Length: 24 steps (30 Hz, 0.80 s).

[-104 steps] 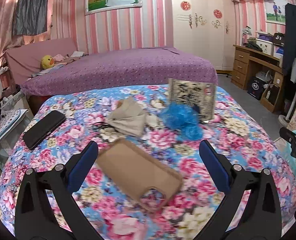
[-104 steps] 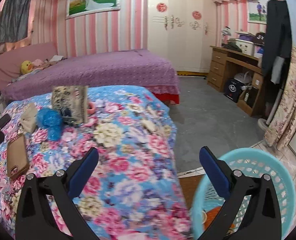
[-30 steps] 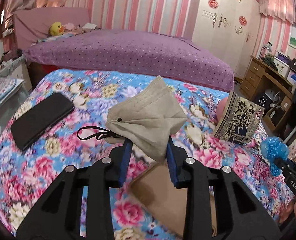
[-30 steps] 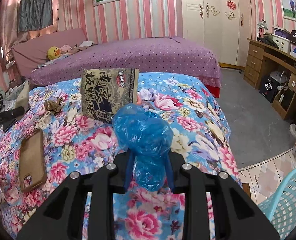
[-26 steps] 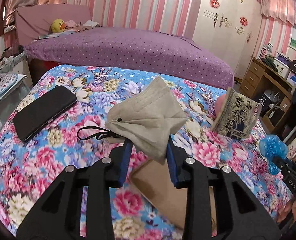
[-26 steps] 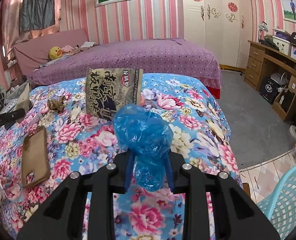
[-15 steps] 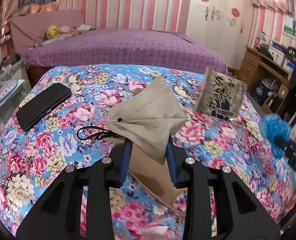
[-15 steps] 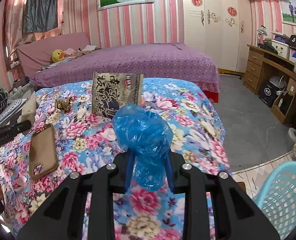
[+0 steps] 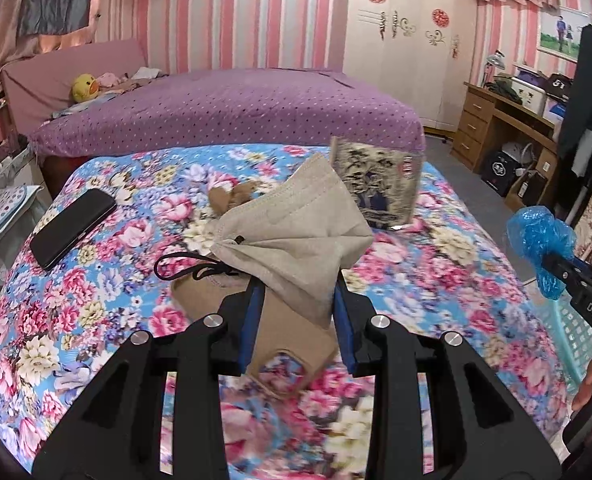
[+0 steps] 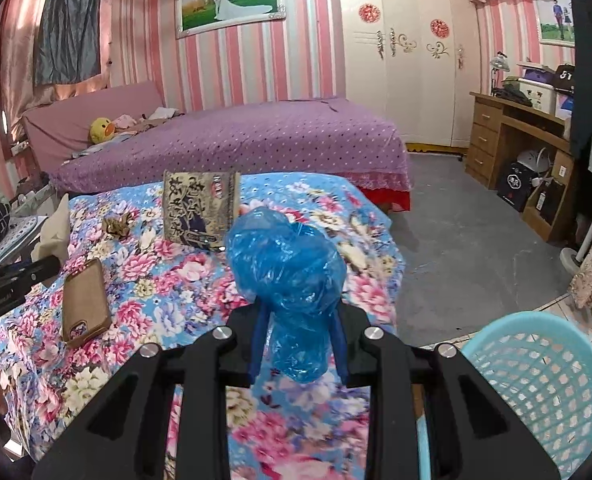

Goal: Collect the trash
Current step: 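Carry the beige mask and blue bag in both tools to the blue basket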

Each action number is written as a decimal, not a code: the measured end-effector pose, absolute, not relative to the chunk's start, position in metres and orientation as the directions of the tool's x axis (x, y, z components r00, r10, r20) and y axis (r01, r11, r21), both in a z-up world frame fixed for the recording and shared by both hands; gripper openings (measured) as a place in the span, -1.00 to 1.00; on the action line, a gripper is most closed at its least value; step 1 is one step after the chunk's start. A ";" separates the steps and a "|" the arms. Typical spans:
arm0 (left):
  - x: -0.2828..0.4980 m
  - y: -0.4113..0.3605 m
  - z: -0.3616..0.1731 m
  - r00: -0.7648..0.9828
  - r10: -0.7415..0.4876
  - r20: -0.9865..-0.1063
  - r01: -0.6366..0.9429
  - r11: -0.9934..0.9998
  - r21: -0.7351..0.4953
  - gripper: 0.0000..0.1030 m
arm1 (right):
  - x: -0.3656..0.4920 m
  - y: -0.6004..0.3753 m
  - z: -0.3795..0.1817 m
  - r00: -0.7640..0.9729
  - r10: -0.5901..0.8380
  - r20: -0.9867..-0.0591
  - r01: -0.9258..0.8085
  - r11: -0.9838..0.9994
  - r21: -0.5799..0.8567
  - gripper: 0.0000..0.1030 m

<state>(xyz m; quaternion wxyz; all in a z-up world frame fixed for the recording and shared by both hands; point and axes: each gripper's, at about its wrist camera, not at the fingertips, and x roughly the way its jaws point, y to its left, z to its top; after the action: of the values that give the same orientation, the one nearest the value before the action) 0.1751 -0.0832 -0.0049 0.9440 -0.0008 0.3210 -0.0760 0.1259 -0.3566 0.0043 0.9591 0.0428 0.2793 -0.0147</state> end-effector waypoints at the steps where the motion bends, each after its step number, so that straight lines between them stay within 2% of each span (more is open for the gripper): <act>1: 0.173 -0.087 -0.003 0.784 -0.147 -0.603 0.148 0.988 -0.049 -0.39 | 0.122 -0.360 0.006 0.845 -0.008 -0.535 0.056 0.996 0.075 -0.46; 20: 0.133 -0.156 0.010 0.793 -0.214 -0.571 0.239 0.971 -0.032 -0.38 | 0.072 -0.428 0.022 0.854 -0.098 -0.512 0.152 0.986 0.063 -0.46; 24: 0.126 -0.170 0.013 0.785 -0.246 -0.569 0.252 0.965 -0.069 -0.38 | 0.060 -0.449 0.021 0.847 -0.124 -0.517 0.185 0.980 0.068 -0.45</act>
<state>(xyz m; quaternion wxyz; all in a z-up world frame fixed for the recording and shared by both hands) 0.1262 -0.1700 0.0134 0.9446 0.0054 0.3004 -0.1318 0.0596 -0.4488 0.0210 0.9592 0.0575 0.2647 -0.0806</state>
